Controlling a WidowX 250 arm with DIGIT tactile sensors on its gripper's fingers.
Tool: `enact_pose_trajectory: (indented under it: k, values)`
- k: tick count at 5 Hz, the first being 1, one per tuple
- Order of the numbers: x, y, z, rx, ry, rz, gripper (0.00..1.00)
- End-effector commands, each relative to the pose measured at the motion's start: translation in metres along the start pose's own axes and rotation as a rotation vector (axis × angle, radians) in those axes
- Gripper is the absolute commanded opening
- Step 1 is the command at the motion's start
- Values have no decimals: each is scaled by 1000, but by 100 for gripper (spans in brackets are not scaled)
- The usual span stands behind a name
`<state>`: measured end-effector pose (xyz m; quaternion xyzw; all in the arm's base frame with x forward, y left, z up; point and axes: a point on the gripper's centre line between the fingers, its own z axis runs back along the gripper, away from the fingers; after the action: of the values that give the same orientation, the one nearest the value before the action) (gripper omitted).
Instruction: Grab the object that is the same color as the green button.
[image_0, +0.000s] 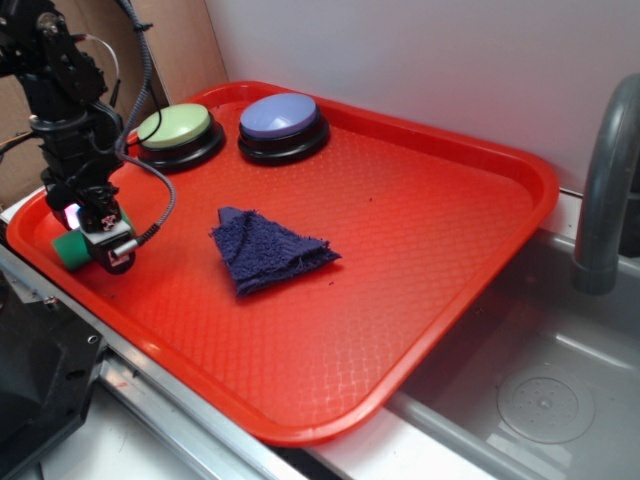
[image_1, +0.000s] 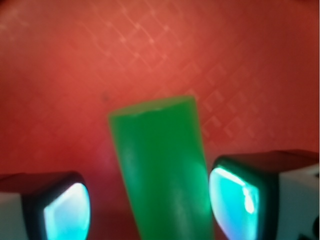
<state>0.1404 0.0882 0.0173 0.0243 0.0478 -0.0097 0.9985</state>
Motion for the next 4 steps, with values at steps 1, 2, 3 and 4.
enact_pose_trajectory:
  k: [1, 2, 3, 4]
  values:
    - [3, 13, 2, 6, -28, 107, 0]
    - [5, 10, 5, -4, -20, 83, 0]
    - [12, -4, 22, 40, 11, 148, 0]
    - [26, -20, 56, -15, -39, 156, 0]
